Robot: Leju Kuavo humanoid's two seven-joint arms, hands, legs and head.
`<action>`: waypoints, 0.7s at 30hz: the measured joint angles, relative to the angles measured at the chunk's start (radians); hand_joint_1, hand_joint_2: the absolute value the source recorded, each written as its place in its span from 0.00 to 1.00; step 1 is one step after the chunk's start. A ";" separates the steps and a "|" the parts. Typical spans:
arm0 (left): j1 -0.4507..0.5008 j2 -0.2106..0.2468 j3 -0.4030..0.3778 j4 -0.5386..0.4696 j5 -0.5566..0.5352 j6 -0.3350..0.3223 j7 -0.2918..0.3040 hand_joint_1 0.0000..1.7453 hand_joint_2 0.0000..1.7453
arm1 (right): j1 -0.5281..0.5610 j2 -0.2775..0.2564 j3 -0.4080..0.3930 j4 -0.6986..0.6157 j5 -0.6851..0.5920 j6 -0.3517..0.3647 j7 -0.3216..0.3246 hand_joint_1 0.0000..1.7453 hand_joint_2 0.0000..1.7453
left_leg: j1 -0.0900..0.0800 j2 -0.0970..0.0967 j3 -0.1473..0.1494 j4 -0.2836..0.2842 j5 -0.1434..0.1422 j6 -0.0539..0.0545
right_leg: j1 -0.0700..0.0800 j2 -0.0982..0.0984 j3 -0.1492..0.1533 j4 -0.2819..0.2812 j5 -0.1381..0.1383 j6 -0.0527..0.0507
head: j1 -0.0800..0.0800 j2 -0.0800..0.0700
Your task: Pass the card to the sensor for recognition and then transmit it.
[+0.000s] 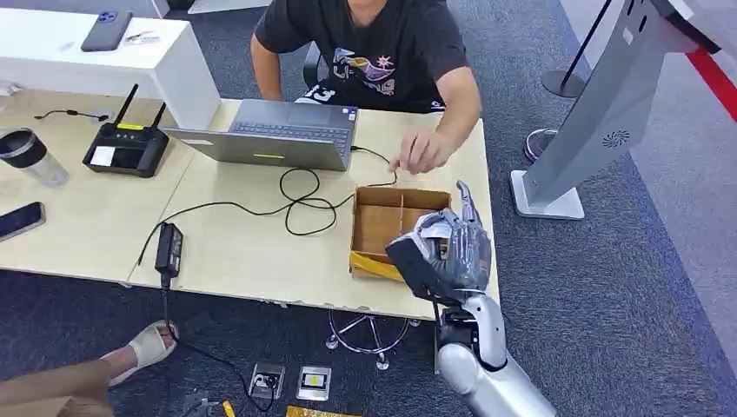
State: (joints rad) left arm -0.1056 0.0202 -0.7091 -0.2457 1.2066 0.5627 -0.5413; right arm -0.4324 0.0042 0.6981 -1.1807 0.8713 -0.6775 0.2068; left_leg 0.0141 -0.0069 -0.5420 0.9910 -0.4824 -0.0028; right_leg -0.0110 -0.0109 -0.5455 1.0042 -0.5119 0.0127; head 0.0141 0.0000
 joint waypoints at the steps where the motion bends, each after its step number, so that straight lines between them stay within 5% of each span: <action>1: 0.000 0.000 -0.001 0.000 -0.002 0.000 0.000 0.00 1.00 | 0.000 0.000 0.000 0.000 0.002 0.000 0.000 1.00 1.00 | 0.000 0.000 0.000 0.000 0.000 0.000 | 0.000 0.000 0.000 0.000 0.000 0.000 | 0.000 0.000; 21: 0.000 0.000 -0.010 0.000 -0.013 -0.002 0.000 0.00 1.00 | 0.017 -0.008 -0.032 0.005 0.133 -0.005 0.078 1.00 1.00 | 0.000 0.000 0.000 0.000 0.000 0.000 | 0.000 0.000 0.000 0.000 0.000 0.000 | 0.000 0.000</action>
State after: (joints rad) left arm -0.1056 0.0206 -0.7191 -0.2453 1.1940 0.5612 -0.5413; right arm -0.4153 -0.0034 0.6657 -1.1757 1.0040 -0.6825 0.2845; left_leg 0.0141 -0.0066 -0.5417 0.9910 -0.4824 -0.0028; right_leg -0.0110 -0.0107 -0.5456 1.0040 -0.5119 0.0127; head 0.0141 0.0000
